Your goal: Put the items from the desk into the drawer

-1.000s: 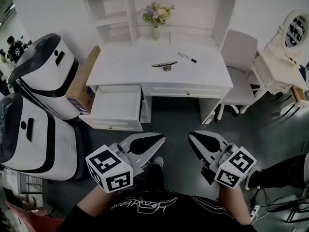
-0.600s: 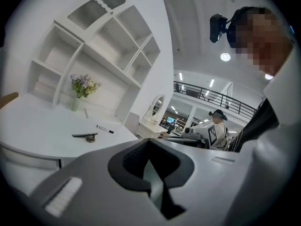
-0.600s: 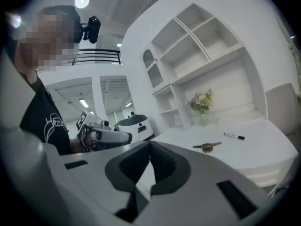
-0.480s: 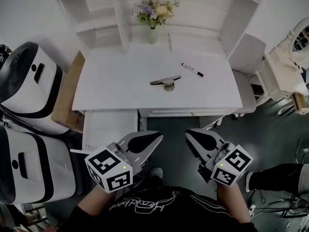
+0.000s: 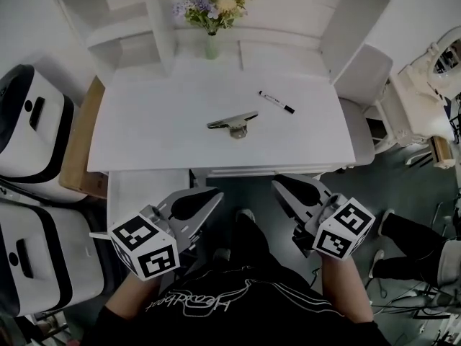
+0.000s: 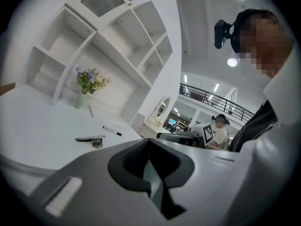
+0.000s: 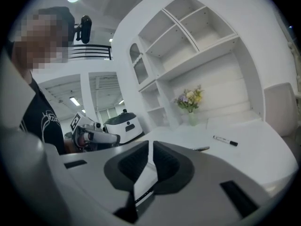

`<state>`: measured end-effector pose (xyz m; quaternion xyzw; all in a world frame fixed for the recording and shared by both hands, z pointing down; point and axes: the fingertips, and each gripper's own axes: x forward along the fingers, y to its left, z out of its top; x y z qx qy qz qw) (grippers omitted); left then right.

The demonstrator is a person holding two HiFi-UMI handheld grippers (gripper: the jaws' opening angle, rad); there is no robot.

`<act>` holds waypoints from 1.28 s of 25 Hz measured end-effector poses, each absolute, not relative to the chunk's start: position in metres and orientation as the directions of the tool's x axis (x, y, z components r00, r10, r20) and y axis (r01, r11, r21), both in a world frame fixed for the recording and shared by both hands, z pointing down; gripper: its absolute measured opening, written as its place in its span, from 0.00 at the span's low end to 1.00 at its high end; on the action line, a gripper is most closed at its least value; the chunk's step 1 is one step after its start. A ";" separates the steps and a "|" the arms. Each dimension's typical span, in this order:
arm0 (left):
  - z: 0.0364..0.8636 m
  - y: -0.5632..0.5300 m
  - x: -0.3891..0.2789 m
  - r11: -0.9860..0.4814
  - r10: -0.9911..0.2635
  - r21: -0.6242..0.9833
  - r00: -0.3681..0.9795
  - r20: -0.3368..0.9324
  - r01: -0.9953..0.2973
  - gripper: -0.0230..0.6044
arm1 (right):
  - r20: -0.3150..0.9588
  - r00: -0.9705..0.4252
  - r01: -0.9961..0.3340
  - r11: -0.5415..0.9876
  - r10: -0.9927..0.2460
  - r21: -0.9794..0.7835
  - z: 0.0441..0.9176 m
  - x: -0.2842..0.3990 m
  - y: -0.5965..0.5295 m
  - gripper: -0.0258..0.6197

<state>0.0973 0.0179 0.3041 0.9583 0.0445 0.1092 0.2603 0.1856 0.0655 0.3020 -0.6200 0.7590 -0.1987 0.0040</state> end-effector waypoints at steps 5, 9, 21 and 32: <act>0.307 -0.008 0.137 -0.877 0.094 0.480 0.969 0.227 -0.027 0.05 | 0.257 -0.223 -0.947 0.147 -0.940 -0.285 0.309 0.249 0.041 0.05; 0.320 -0.036 0.173 -0.851 0.061 0.519 0.963 0.262 -0.087 0.05 | 0.281 -0.214 -0.947 0.128 -0.936 -0.294 0.326 0.302 0.012 0.11; 0.356 -0.097 0.239 -0.792 -0.034 0.564 0.938 0.344 -0.235 0.05 | 0.459 -0.175 -0.984 0.133 -0.871 -0.122 0.404 0.424 -0.055 0.33; 0.377 -0.118 0.246 -0.761 -0.126 0.549 0.909 0.398 -0.346 0.05 | 0.657 -0.162 -0.977 0.213 -0.736 -0.002 0.497 0.468 -0.089 0.33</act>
